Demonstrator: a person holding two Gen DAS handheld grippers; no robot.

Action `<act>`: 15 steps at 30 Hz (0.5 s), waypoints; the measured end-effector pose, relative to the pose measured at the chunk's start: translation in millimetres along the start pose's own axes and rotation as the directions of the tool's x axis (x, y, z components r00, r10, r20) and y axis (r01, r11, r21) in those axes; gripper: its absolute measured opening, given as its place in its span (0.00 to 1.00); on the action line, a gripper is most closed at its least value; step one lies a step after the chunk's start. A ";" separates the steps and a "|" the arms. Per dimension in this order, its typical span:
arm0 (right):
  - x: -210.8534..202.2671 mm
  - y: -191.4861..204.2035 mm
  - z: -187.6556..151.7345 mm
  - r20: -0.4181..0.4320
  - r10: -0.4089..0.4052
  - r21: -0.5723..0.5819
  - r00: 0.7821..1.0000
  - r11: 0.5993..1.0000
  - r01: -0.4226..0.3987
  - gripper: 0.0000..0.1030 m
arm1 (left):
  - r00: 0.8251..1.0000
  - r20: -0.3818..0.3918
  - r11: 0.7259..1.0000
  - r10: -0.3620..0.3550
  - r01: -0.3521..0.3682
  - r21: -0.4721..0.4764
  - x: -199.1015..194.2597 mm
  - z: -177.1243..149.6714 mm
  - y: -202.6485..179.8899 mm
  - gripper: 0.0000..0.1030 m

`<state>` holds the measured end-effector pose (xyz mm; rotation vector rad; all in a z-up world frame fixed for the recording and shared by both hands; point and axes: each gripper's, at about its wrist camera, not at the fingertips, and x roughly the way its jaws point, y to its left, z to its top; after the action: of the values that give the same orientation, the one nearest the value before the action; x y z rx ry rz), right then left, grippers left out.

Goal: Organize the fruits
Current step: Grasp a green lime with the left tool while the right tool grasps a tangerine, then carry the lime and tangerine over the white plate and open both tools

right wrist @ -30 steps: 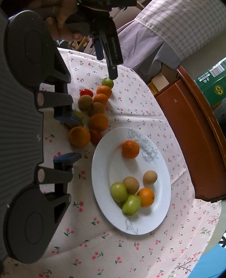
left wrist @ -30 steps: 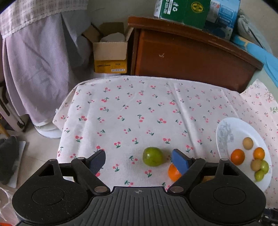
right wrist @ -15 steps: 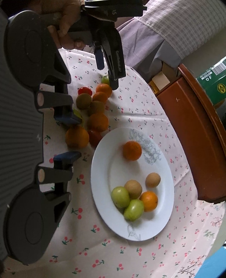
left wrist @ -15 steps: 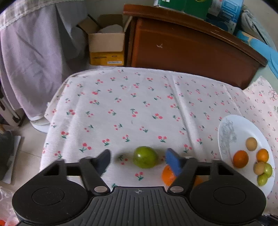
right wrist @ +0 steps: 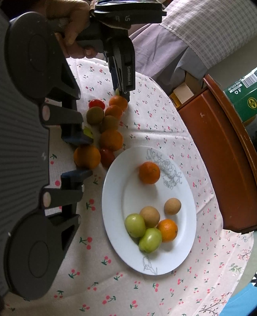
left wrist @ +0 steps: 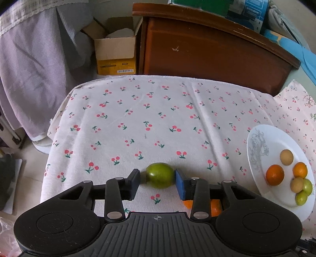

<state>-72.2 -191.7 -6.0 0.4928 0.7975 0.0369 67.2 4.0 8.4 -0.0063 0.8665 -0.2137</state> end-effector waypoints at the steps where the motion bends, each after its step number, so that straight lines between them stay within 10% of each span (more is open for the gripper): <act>1: 0.0 0.1 0.1 0.000 0.000 -0.002 1.000 1.000 0.000 0.26 | 1.000 0.001 1.000 0.003 -0.003 0.009 0.2 0.0 -1.2 0.35; 15: -6.8 1.0 5.4 0.034 0.007 -0.006 0.999 1.000 -0.006 0.26 | 0.999 0.041 0.999 -0.035 0.034 0.023 -22.1 2.7 -7.3 0.28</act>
<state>-73.0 -194.5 2.2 0.4896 0.7622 0.0365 54.0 0.9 27.5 -0.0052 0.8231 -0.2543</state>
